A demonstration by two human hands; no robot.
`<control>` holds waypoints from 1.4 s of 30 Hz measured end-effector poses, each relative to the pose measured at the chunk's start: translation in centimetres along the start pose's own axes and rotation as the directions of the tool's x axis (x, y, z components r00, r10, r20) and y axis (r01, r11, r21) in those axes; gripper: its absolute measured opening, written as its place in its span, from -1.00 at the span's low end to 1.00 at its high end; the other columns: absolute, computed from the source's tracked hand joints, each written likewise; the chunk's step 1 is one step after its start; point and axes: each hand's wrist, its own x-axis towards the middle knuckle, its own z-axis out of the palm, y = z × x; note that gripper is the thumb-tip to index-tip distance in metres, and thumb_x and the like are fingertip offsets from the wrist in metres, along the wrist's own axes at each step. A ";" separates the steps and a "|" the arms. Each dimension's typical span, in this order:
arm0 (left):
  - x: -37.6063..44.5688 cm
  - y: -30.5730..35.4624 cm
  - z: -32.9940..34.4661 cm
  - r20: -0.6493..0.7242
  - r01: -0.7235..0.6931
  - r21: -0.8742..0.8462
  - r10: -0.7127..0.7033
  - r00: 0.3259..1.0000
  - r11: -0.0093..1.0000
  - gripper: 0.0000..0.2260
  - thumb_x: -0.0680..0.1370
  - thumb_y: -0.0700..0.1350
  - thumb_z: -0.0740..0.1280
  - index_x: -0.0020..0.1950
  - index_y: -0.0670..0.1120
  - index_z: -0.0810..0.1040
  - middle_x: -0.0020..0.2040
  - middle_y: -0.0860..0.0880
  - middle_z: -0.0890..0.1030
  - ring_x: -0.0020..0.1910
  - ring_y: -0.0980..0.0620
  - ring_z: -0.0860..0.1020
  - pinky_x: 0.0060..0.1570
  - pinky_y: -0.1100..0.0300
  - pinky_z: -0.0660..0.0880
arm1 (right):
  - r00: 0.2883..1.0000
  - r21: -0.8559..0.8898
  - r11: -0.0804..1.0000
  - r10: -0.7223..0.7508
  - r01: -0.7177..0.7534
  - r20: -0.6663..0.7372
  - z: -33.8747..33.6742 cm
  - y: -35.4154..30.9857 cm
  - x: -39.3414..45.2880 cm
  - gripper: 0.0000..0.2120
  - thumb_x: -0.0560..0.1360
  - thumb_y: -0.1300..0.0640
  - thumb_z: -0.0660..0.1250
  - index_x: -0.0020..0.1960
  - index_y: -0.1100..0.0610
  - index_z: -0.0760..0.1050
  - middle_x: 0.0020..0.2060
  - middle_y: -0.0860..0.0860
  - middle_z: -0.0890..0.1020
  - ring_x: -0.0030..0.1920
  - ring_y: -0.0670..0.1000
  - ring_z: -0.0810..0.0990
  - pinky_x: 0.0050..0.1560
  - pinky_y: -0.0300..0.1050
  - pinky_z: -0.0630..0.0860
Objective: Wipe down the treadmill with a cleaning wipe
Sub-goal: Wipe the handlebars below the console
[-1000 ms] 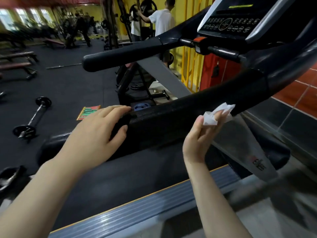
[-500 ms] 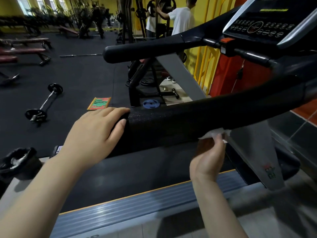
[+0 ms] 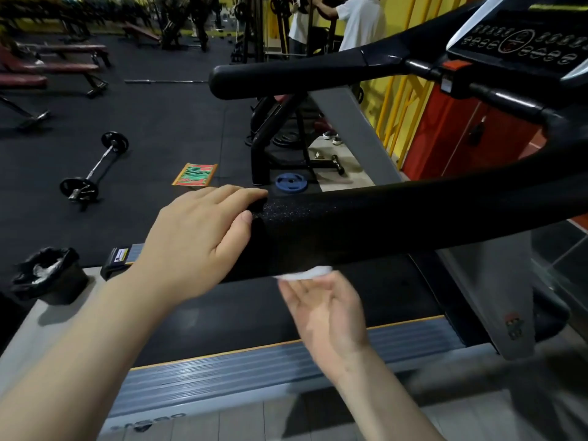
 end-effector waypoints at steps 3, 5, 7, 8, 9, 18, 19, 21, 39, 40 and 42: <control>0.0 -0.6 -0.7 0.033 0.069 -0.295 -0.062 0.998 0.953 -0.58 0.60 0.06 -0.01 0.35 0.12 0.50 0.27 0.21 0.56 0.28 0.17 0.47 0.25 0.09 0.38 | 0.979 -0.065 0.982 0.182 -0.176 0.094 1.2 1.9 0.1 -0.93 0.25 0.30 0.27 -0.31 0.16 0.45 -0.20 0.10 0.60 0.03 0.10 0.62 0.46 0.08 0.30; -0.2 -1.4 -1.3 0.058 0.126 -0.503 -0.112 0.992 0.855 -0.63 0.62 -0.01 0.04 0.33 0.11 0.52 0.25 0.23 0.57 0.31 0.19 0.47 0.31 0.09 0.37 | 0.968 -0.033 0.972 0.236 -0.234 0.084 1.8 2.2 0.3 -0.94 0.22 0.31 0.25 -0.34 0.18 0.43 -0.20 0.14 0.58 0.08 0.17 0.58 0.46 0.12 0.29; -0.8 -2.4 -1.6 0.068 0.176 -0.546 -0.166 0.984 0.819 -0.64 0.62 -0.04 0.06 0.32 0.09 0.53 0.25 0.20 0.57 0.33 0.17 0.47 0.34 0.06 0.36 | 0.958 -0.005 0.961 0.275 -0.276 0.083 1.6 1.5 0.2 -0.97 0.23 0.29 0.25 -0.34 0.20 0.41 -0.17 0.17 0.54 0.16 0.25 0.52 0.47 0.16 0.27; -1.4 -2.9 -1.6 0.075 0.202 -0.527 -0.191 0.979 0.826 -0.65 0.62 -0.03 0.07 0.32 0.09 0.53 0.26 0.21 0.56 0.33 0.19 0.45 0.36 0.05 0.35 | 0.951 -0.002 0.955 0.295 -0.296 0.098 1.4 1.0 0.0 -0.97 0.27 0.28 0.21 -0.32 0.21 0.42 -0.12 0.19 0.55 0.21 0.26 0.51 0.47 0.17 0.25; -2.0 -3.5 -1.5 0.088 0.231 -0.505 -0.217 0.972 0.832 -0.64 0.62 -0.02 0.07 0.33 0.11 0.52 0.27 0.22 0.55 0.34 0.21 0.44 0.38 0.05 0.34 | 0.944 0.007 0.949 0.311 -0.314 0.112 1.2 0.5 -0.1 -0.92 0.31 0.28 0.17 -0.29 0.21 0.44 -0.03 0.23 0.57 0.27 0.28 0.50 0.47 0.18 0.24; -5.0 -4.8 -1.2 0.166 0.407 -0.624 -0.396 0.903 0.667 -0.62 0.59 -0.01 0.07 0.37 0.18 0.47 0.29 0.25 0.53 0.34 0.27 0.42 0.38 0.09 0.34 | 0.858 0.075 0.873 0.454 -0.482 0.239 5.8 7.2 2.0 -0.19 0.12 0.42 0.15 0.41 0.38 0.36 0.38 0.29 0.43 0.41 0.25 0.40 0.48 0.11 0.24; -5.2 -4.9 -1.3 0.172 0.416 -0.629 -0.404 0.898 0.657 -0.61 0.59 0.00 0.07 0.37 0.18 0.46 0.29 0.25 0.53 0.35 0.27 0.42 0.39 0.06 0.34 | 0.851 0.092 0.863 0.464 -0.497 0.246 5.6 7.2 2.0 -0.20 0.12 0.43 0.17 0.40 0.39 0.37 0.37 0.30 0.43 0.40 0.25 0.42 0.46 0.12 0.28; -6.0 -5.1 -1.5 0.185 0.433 -0.640 -0.421 0.888 0.634 -0.61 0.60 0.00 0.07 0.40 0.15 0.45 0.31 0.24 0.53 0.37 0.25 0.42 0.42 0.05 0.31 | 0.841 0.158 0.842 0.464 -0.517 0.280 4.4 6.5 1.9 -0.29 0.04 0.45 0.27 0.22 0.42 0.49 0.30 0.33 0.50 0.33 0.29 0.48 0.36 0.16 0.41; -9.5 -6.1 -3.3 0.126 0.431 -0.699 -0.494 0.860 0.571 -0.63 0.61 0.03 0.07 0.37 0.13 0.46 0.32 0.25 0.52 0.37 0.26 0.42 0.44 0.07 0.29 | 0.762 -0.789 0.192 0.209 0.583 0.613 13.7 -2.5 1.0 -0.73 0.69 0.10 0.10 0.26 0.14 0.50 0.00 0.03 0.63 0.07 -0.15 0.54 0.24 -0.20 0.43; -9.4 -6.1 -3.2 0.127 0.431 -0.706 -0.498 0.858 0.562 -0.64 0.60 0.04 0.07 0.36 0.14 0.46 0.31 0.26 0.52 0.36 0.27 0.42 0.44 0.10 0.29 | 0.735 -0.754 0.010 0.214 0.657 0.643 14.5 -3.4 1.9 -0.72 0.69 0.10 0.10 0.32 0.04 0.48 0.05 -0.07 0.64 0.13 -0.14 0.56 0.24 -0.17 0.45; -9.2 -6.1 -2.9 0.131 0.434 -0.710 -0.502 0.855 0.554 -0.64 0.60 0.04 0.08 0.35 0.18 0.46 0.31 0.28 0.52 0.36 0.28 0.42 0.43 0.11 0.29 | 0.691 -0.619 -0.309 0.309 0.722 0.653 16.5 -4.6 3.8 -0.69 0.66 0.16 0.09 0.33 -0.01 0.46 0.13 -0.10 0.62 0.17 -0.06 0.56 0.20 -0.15 0.45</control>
